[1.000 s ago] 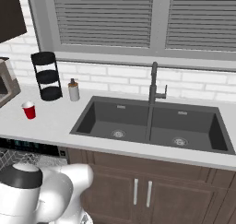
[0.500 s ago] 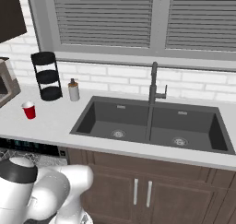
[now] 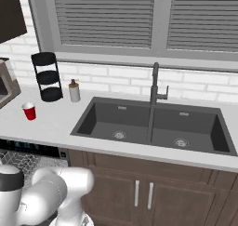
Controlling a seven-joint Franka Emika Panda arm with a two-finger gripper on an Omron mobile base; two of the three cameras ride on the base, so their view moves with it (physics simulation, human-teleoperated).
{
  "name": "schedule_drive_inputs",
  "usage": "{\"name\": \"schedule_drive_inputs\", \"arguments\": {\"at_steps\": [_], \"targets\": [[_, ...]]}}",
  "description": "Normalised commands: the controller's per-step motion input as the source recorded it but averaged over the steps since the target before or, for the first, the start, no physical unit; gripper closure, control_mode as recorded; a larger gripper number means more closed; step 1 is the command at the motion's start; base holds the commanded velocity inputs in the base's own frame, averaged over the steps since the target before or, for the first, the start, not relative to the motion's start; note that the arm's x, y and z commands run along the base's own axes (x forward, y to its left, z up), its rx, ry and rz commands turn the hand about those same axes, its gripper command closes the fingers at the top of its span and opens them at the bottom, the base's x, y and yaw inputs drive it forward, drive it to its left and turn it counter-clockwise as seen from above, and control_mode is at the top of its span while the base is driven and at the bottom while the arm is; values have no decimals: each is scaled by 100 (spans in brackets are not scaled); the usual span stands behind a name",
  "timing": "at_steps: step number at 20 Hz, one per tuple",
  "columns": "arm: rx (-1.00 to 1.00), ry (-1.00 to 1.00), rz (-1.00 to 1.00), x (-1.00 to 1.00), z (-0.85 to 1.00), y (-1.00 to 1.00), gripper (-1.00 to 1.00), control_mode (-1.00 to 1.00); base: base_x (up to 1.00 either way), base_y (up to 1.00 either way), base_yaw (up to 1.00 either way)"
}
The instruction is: Pick up the cup and bowl from the counter, place them in the dishwasher, and close the dishwasher door.
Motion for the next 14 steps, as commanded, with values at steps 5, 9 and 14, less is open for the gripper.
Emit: {"name": "schedule_drive_inputs", "arguments": {"at_steps": [5,9,14], "targets": [[-11,-1,0,6,-9,0,100,-100,0,0,0],[-7,0,0,28,0,0,100,-100,0,0,0],[-8,0,0,19,-20,0,100,-100,0,0,0]]}}
